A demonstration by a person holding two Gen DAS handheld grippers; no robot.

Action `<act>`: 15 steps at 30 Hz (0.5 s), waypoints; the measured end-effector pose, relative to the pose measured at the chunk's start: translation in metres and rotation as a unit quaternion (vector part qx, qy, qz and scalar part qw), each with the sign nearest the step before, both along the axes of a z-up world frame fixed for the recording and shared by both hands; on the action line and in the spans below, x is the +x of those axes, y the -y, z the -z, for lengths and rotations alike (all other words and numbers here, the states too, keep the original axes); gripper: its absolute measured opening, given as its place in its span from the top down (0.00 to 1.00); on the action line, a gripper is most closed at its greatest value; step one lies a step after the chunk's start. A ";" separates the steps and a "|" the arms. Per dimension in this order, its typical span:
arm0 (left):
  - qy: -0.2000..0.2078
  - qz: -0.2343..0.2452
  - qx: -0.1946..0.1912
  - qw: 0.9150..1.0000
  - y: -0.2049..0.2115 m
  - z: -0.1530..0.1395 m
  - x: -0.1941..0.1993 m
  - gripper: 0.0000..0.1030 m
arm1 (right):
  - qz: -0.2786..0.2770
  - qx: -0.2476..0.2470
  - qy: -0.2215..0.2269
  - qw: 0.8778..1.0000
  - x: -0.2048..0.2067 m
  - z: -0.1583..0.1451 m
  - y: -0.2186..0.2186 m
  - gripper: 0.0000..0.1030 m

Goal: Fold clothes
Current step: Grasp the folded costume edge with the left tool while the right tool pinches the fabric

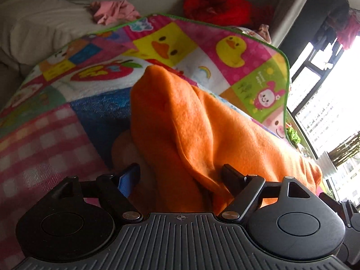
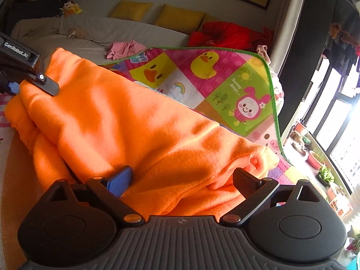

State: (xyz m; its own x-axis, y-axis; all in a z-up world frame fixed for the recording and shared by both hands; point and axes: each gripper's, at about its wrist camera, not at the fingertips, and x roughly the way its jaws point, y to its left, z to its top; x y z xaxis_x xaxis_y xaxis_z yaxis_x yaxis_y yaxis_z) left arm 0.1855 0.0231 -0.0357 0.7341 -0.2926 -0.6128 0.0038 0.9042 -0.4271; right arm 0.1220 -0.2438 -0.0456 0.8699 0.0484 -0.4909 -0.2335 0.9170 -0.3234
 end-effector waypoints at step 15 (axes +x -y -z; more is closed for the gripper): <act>0.040 0.076 0.090 0.992 0.025 -0.006 -0.017 0.62 | -0.061 0.035 -0.051 0.996 0.010 -0.009 -0.027 0.07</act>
State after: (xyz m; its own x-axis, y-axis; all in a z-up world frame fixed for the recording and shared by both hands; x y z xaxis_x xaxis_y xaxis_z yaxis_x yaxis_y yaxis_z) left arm 0.1689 -0.0014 -0.0295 0.7386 -0.2942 -0.6066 0.1731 0.9523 -0.2512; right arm 0.1319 -0.2169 -0.0365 0.8012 0.1882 -0.5680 -0.3729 0.8995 -0.2279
